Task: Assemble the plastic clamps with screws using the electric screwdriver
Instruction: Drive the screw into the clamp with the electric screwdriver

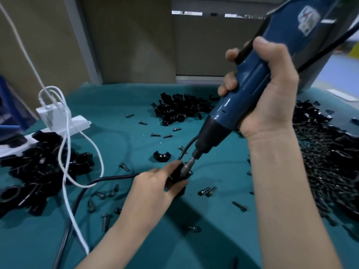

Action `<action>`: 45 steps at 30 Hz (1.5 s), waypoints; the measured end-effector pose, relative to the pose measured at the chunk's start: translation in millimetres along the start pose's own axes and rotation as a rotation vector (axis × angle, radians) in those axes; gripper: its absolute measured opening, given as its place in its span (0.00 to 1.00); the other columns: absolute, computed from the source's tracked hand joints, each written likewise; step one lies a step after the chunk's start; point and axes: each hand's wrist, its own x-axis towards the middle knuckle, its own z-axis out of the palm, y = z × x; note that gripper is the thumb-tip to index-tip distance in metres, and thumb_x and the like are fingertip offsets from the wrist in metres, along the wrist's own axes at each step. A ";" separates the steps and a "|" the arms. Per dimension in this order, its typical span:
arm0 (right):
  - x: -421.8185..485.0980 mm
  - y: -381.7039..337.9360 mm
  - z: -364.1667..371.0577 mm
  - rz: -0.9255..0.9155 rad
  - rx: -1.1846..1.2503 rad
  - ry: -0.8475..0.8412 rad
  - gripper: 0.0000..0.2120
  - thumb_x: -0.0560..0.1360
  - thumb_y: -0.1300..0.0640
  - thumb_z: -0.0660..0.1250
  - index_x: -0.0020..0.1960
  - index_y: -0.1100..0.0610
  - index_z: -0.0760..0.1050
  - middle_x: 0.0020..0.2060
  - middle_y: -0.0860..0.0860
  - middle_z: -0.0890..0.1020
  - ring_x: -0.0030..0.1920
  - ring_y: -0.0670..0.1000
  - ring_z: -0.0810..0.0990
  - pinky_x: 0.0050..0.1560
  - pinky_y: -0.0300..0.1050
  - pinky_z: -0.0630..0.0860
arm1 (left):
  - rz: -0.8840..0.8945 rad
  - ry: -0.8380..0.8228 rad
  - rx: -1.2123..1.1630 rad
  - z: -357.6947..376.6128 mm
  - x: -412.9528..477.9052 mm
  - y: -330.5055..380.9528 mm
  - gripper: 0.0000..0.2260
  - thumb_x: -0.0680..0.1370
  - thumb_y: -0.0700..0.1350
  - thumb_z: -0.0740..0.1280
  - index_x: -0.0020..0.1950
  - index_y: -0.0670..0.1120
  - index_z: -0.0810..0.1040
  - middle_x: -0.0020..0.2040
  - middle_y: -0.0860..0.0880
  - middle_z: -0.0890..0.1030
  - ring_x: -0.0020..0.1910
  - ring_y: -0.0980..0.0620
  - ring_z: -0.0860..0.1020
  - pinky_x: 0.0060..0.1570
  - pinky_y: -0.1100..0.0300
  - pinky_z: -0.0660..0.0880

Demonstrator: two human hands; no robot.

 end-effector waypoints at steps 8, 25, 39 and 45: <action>-1.2 4.0 5.4 0.014 -0.094 -0.032 0.06 0.71 0.57 0.65 0.44 0.59 0.70 0.35 0.54 0.80 0.25 0.51 0.71 0.30 0.43 0.71 | 0.035 0.015 0.013 -1.4 -1.6 -1.4 0.20 0.70 0.51 0.75 0.60 0.47 0.82 0.37 0.49 0.84 0.34 0.51 0.82 0.38 0.60 0.77; -4.0 1.1 10.8 -0.019 -0.056 -0.039 0.08 0.70 0.57 0.64 0.46 0.60 0.68 0.34 0.53 0.79 0.25 0.51 0.70 0.30 0.42 0.70 | 0.013 0.055 -0.075 -0.3 0.3 0.6 0.18 0.69 0.47 0.77 0.58 0.47 0.82 0.37 0.49 0.85 0.33 0.54 0.83 0.37 0.62 0.77; -6.4 5.6 18.6 -0.004 -0.026 -0.133 0.04 0.71 0.58 0.62 0.41 0.58 0.68 0.33 0.52 0.77 0.23 0.49 0.70 0.28 0.41 0.68 | 0.025 0.051 -0.077 0.4 0.7 -0.4 0.14 0.70 0.47 0.77 0.54 0.46 0.83 0.31 0.52 0.82 0.25 0.59 0.73 0.29 0.64 0.74; -7.4 7.1 19.7 -0.002 0.004 -0.224 0.09 0.67 0.56 0.66 0.42 0.58 0.68 0.33 0.53 0.77 0.23 0.49 0.71 0.28 0.42 0.69 | 0.015 0.051 -0.096 1.5 -0.5 -1.9 0.14 0.70 0.48 0.76 0.54 0.46 0.83 0.33 0.54 0.82 0.29 0.57 0.78 0.33 0.65 0.76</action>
